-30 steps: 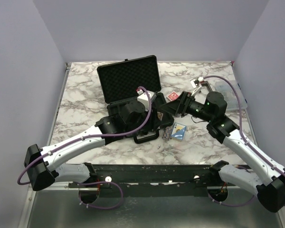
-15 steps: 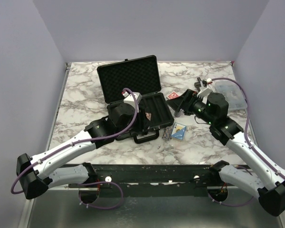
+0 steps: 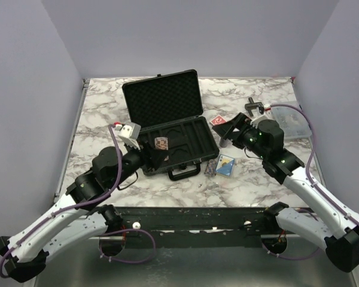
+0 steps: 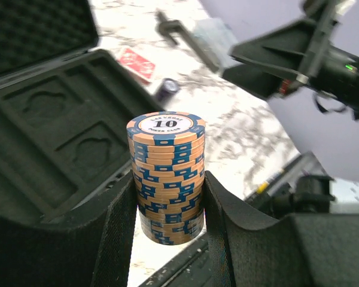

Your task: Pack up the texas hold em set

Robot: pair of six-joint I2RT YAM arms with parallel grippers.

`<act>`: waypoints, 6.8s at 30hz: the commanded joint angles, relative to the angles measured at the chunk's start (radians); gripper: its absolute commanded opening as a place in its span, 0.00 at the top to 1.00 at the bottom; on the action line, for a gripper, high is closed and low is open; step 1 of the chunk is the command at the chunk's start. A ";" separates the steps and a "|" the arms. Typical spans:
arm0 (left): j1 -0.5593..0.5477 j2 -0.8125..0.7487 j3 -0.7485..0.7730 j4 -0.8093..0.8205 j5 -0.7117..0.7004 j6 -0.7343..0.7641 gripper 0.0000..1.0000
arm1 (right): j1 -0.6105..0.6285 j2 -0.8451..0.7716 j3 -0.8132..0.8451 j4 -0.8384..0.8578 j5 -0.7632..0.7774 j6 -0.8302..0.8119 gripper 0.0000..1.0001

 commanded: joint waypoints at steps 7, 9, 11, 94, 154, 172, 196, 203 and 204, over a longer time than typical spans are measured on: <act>0.300 0.170 0.088 -0.251 -0.052 -0.096 1.00 | 0.007 0.082 0.003 -0.021 -0.049 0.000 0.16; 0.340 0.209 0.087 -0.249 -0.056 -0.094 1.00 | 0.007 0.094 0.014 -0.027 -0.078 -0.010 0.17; 0.378 0.254 0.097 -0.248 -0.051 -0.090 1.00 | 0.008 0.100 0.023 -0.032 -0.102 -0.022 0.17; 0.484 0.728 0.162 -0.238 -0.058 -0.040 0.89 | 0.008 0.201 0.036 -0.087 -0.217 -0.132 0.16; 0.453 0.068 0.084 -0.341 0.062 0.123 0.04 | 0.008 0.121 0.127 -0.215 -0.168 -0.304 0.00; 0.452 -0.083 -0.054 -0.343 0.052 0.185 0.02 | 0.019 0.180 0.116 -0.344 -0.038 -0.059 0.00; 0.452 -0.068 -0.066 -0.344 0.037 0.196 0.03 | 0.038 0.557 0.422 -0.456 0.208 -0.324 0.00; 0.451 -0.060 -0.066 -0.345 0.036 0.196 0.03 | 0.038 0.582 0.415 -0.470 0.315 -0.315 0.00; 0.452 -0.058 -0.066 -0.344 0.037 0.196 0.03 | 0.037 0.588 0.416 -0.476 0.331 -0.313 0.00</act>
